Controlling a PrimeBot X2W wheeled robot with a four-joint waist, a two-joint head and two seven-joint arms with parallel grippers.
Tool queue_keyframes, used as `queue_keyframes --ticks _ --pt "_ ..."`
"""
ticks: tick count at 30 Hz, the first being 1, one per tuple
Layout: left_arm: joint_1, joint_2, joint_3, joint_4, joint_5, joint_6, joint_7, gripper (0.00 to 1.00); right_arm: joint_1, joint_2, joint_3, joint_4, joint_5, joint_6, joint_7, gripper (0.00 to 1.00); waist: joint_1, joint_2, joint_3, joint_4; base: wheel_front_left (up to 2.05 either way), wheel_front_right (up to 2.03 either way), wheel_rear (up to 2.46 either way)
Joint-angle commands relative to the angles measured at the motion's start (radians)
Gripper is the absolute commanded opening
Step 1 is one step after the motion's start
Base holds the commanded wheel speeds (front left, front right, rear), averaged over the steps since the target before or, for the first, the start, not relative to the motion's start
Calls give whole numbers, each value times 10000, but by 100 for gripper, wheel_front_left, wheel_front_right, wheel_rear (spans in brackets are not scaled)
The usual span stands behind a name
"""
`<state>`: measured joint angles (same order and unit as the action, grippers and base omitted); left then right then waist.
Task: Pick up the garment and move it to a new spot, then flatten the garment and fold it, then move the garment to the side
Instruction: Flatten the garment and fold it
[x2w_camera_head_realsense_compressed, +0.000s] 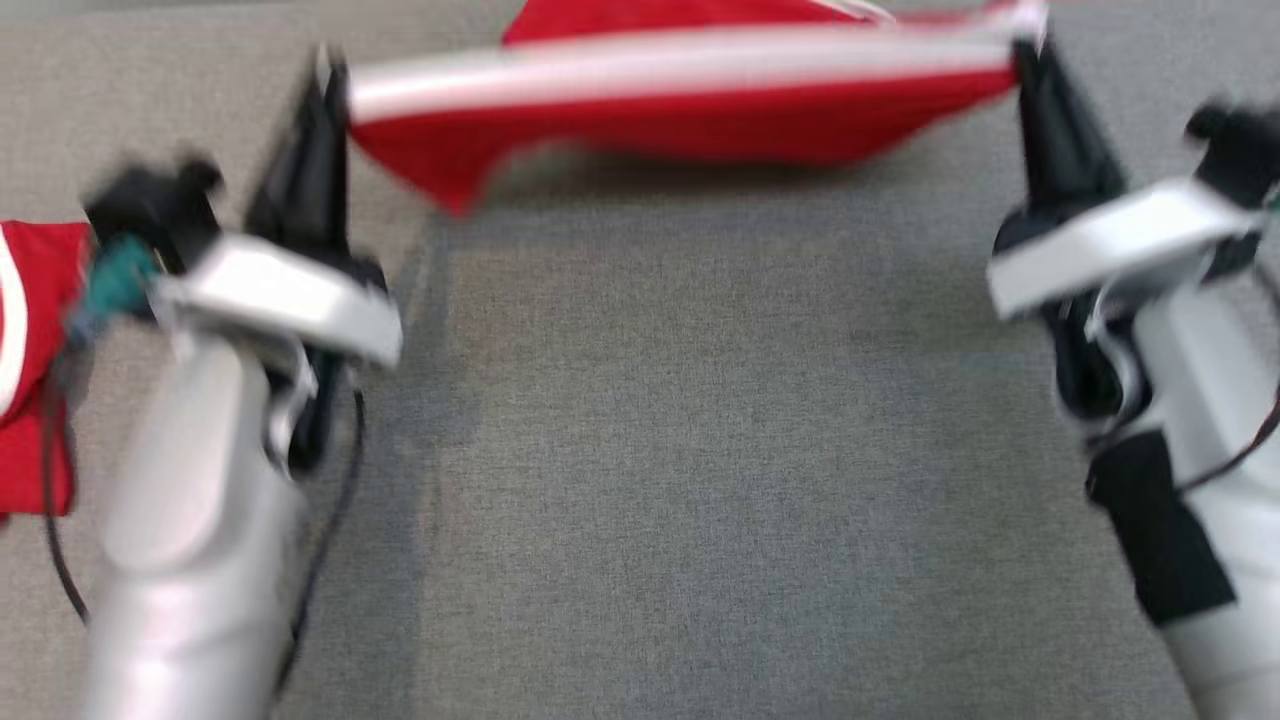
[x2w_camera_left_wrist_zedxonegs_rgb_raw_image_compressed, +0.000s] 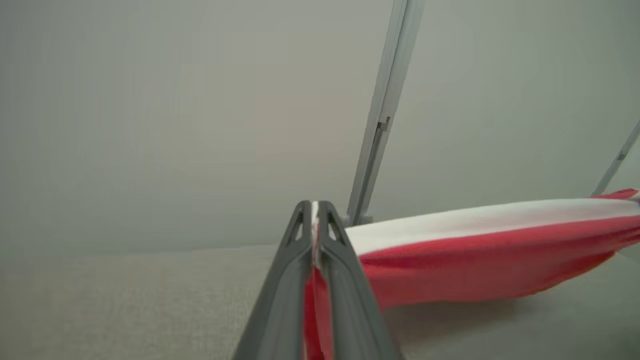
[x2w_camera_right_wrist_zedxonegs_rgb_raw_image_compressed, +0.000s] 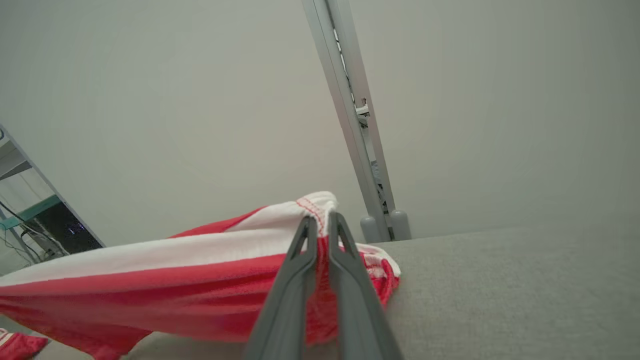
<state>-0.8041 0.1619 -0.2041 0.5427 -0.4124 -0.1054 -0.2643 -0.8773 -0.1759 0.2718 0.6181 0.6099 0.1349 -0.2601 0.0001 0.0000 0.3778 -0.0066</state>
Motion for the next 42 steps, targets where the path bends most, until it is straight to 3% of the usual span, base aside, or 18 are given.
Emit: queue_keyframes --ticks 1,10,14,19,27,33,42 --pt "757 17 293 -9 152 -20 0 0 648 -184 -11 -56 175 -75 -75 0 -1 0 -342 11 0 0 0" --pt "4526 -809 991 -398 696 -219 -7 0 4252 -281 3 -793 1080 -80 -81 0 -1 0 -1847 216 0 0 0" --pt "5656 -932 463 -374 795 -236 -8 0 5472 -46 88 -813 1220 -74 -80 0 -1 0 -2631 250 0 0 0" --pt "7111 -998 684 -568 609 -240 -8 0 6922 72 377 -766 1277 -66 -78 0 -1 0 -3630 228 0 0 0" --pt "8750 -992 972 -1363 708 -229 -11 0 8611 -103 -26 -1218 1600 -80 -82 0 -1 0 -4045 119 0 0 0" --pt "8251 -721 747 -1821 902 -199 -14 0 8618 -121 -492 -1557 1445 -91 -90 0 -1 0 -3722 -132 0 0 0" --pt "4271 -34 -424 -885 1165 -239 -8 0 5860 823 -231 -1206 1111 -54 -71 0 -1 0 -1682 -965 0 0 0"
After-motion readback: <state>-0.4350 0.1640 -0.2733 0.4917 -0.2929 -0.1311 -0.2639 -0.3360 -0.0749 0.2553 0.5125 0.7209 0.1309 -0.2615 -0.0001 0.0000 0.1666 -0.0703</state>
